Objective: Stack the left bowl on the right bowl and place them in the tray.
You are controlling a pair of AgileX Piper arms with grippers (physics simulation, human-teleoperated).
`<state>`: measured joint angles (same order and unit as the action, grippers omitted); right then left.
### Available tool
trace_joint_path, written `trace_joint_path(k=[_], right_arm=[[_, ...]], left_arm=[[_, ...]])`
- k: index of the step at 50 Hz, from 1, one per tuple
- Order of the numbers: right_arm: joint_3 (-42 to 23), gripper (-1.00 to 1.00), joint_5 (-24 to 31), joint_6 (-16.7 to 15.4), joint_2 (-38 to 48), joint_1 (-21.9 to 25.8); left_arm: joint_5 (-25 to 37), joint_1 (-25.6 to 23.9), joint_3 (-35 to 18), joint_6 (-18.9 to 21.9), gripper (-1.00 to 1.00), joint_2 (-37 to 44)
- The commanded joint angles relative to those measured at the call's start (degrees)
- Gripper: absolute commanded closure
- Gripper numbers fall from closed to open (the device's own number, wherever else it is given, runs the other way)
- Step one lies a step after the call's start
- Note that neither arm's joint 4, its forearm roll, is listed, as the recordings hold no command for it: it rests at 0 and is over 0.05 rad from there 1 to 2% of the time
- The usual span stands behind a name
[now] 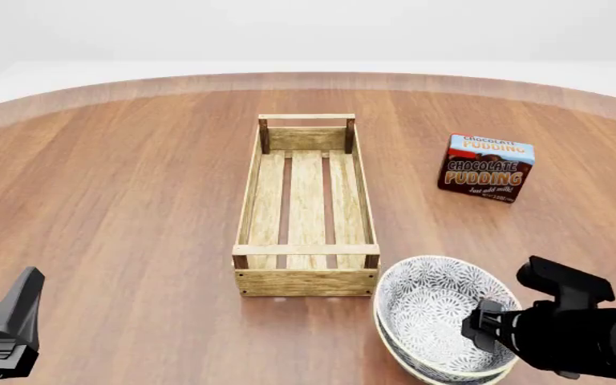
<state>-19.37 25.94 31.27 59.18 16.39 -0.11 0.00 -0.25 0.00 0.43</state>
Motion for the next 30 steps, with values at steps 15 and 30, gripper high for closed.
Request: trace_joint_path(k=[15, 30], right_arm=[[-0.2, 1.0, 2.0, 1.4, -3.3, 2.1], [-9.1, 1.0, 12.4, 2.3, -12.3, 0.9]], left_arm=[[0.0, 0.0, 0.0, 0.0, -1.0, 0.0], [0.0, 0.0, 0.0, 0.0, -1.0, 0.0]])
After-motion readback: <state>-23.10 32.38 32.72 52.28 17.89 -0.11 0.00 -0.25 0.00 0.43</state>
